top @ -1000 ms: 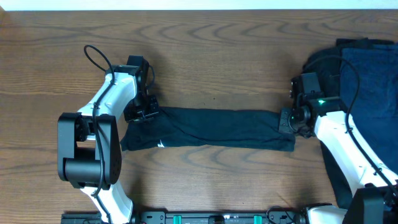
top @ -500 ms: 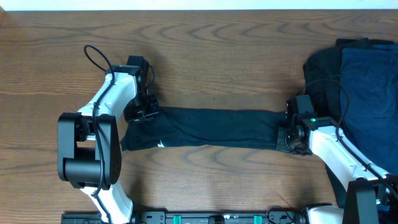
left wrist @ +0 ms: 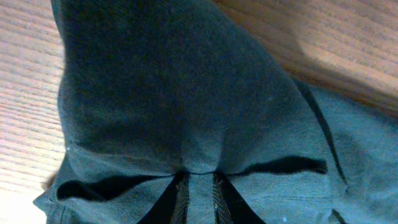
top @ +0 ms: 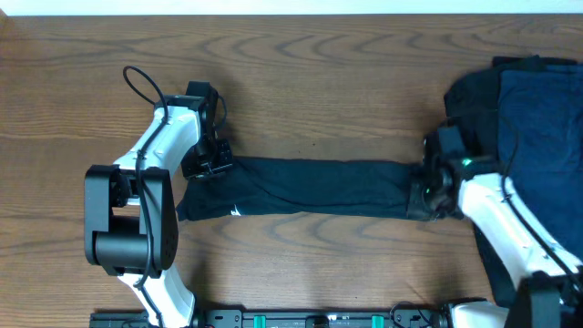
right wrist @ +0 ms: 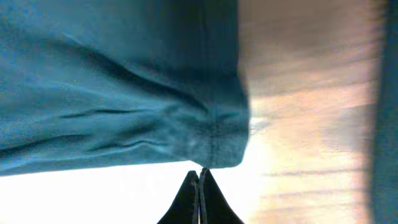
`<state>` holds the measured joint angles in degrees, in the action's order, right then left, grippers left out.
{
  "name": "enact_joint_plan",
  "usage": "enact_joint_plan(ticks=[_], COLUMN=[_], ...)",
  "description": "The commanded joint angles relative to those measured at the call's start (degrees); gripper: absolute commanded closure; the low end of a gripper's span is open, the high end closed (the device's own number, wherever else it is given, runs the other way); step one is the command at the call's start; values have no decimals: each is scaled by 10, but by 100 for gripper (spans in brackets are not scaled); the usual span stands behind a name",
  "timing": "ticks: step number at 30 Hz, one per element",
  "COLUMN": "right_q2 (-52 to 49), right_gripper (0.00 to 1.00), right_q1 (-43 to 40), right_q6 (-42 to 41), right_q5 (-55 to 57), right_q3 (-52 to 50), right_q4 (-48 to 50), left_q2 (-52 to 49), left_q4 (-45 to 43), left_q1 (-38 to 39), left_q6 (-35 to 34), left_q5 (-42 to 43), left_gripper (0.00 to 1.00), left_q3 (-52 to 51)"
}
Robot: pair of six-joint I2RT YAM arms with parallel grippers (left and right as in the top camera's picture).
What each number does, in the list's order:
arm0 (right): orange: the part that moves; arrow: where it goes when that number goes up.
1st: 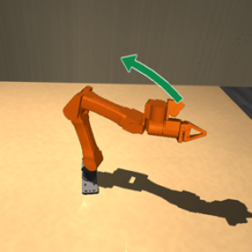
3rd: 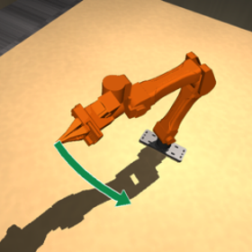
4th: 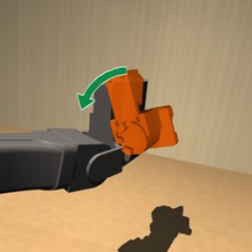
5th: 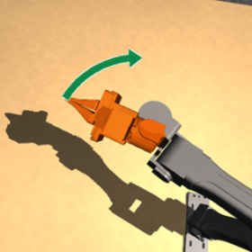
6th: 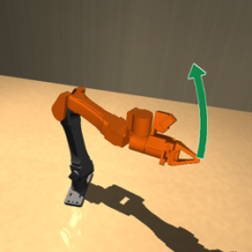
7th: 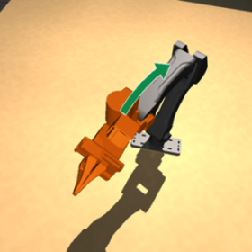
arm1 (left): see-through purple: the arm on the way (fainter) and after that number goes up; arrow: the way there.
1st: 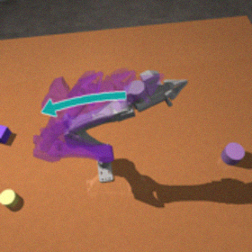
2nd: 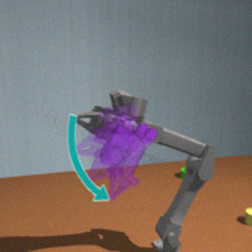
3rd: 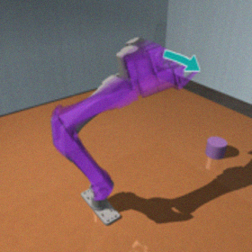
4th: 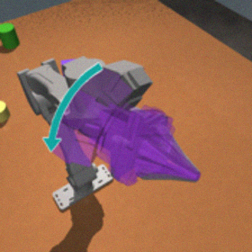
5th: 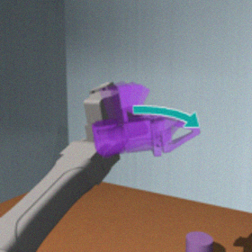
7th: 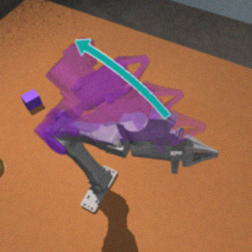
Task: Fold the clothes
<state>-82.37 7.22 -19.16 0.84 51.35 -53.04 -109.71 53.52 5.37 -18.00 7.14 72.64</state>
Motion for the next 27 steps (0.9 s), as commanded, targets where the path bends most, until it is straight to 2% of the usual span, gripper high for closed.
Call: enact_joint_plan(ticks=[1,5,7,8,9,12,17,20,22,27], right_q2=[31,41,40,39,39,38,35,35,35,28], right_gripper=[96,88,85,82,79,72,64,59,52,49], right_q1=[-21,-55,-78,-90,-98,-114,-115,-116,-116,-116], right_q6=[19,18,18,18,18,19,19,22,31,72], right_q5=[4,4,2,2,2,-1,-14,-17,-21,-63], right_q3=[69,86,83,80,77,68,50,16,-15,-69], right_q4=[-38,-53,-52,-50,-48,-36,-2,37,68,125], left_q2=[13,13,13,13,13,13,13,13,13,13], left_q4=[1,1,1,1,1,1,-7,-8,-8,-7], left_q1=[0,0,0,0,0,0,0,0,0,0], left_q6=[3,3,3,3,3,3,3,3,3,3], left_q5=[-3,-3,-3,-3,-3,-3,-3,-3,-3,-2], left_gripper=[83,83,72,63,59,48,40,39,39,39], left_q3=[-2,-2,-2,-2,-2,-2,-2,-2,-2,1])
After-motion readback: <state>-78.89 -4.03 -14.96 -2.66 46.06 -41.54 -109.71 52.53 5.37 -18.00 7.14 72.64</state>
